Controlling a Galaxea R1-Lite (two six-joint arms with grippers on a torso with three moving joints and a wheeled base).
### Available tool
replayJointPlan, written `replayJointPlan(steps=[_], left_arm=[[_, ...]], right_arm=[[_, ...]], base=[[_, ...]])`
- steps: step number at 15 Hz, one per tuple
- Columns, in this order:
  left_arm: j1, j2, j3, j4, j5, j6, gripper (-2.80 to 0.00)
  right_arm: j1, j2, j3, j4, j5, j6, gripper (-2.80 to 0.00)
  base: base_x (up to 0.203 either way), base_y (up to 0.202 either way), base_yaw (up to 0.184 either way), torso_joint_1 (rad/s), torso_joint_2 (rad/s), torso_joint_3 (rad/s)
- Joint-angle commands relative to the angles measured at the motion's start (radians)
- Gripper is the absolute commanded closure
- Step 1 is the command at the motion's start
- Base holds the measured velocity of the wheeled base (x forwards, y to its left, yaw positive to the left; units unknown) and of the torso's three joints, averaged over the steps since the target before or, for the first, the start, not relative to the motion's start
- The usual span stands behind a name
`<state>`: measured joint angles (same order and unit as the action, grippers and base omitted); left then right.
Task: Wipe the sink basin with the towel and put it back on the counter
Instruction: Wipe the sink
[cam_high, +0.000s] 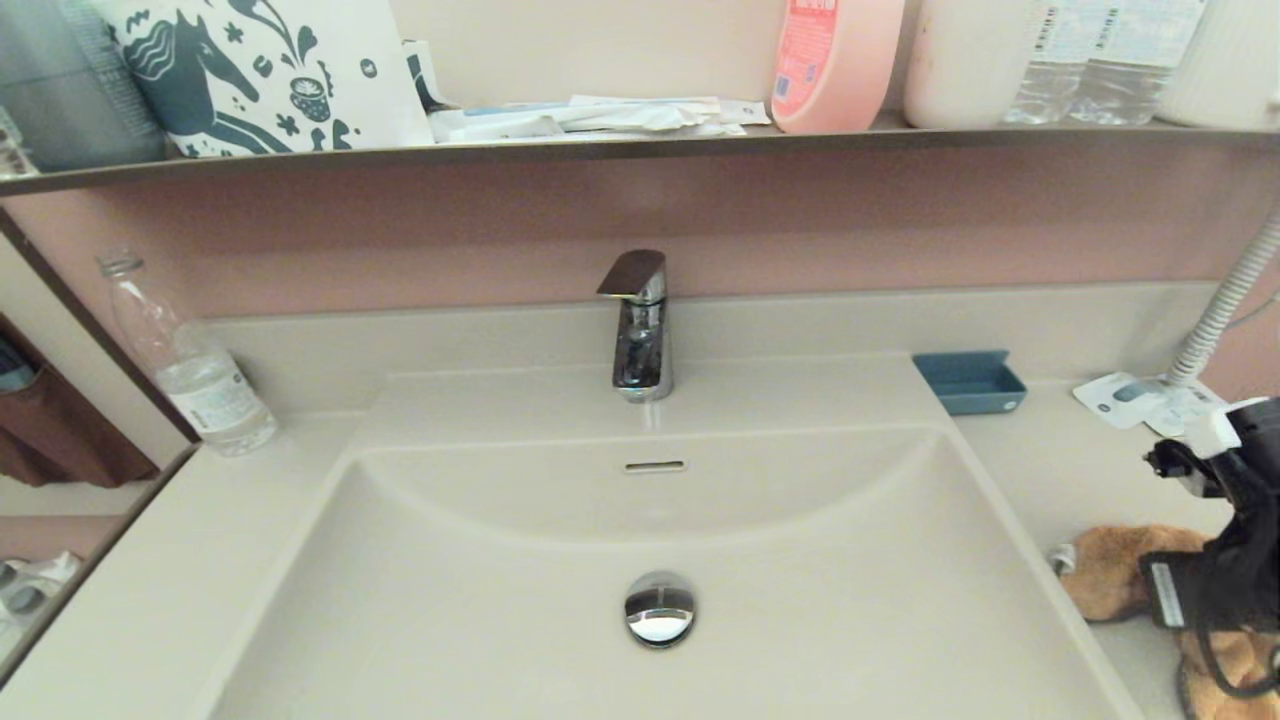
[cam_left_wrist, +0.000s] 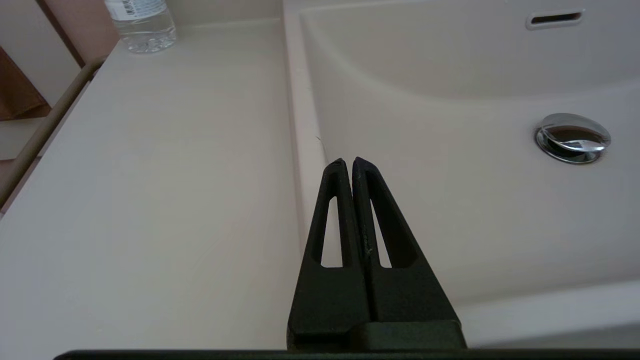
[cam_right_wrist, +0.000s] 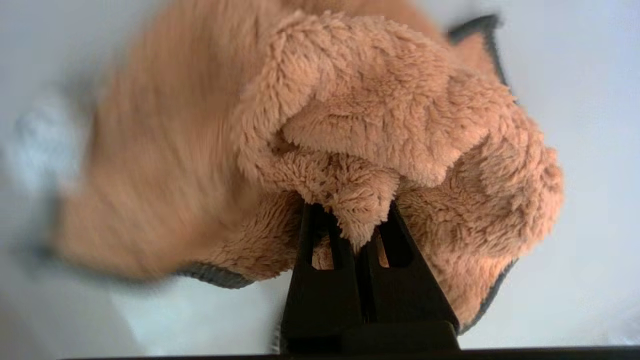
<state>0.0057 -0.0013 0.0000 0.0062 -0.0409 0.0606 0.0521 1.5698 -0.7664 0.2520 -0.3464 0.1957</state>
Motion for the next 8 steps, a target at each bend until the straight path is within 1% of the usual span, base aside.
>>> replayJointPlan(steps=[1,4,8], left_arm=[[0.000,0.001,0.000,0.000,0.001,0.001,0.00],[0.000,0.001,0.000,0.000,-0.001,0.001,0.00],[0.000,0.001,0.000,0.000,-0.001,0.001,0.00]], right_arm=[[-0.019,0.117,-0.071,-0.012,0.002,0.002,0.00],[-0.039,0.243,-0.225,-0.019,0.003,0.031,0.00],[-0.034,0.383,-0.384,-0.019,0.000,0.063,0.00]], base=[[0.000,0.000,0.000,0.000,0.00,0.000],[0.000,0.000,0.000,0.000,0.00,0.000],[0.000,0.000,0.000,0.000,0.00,0.000]])
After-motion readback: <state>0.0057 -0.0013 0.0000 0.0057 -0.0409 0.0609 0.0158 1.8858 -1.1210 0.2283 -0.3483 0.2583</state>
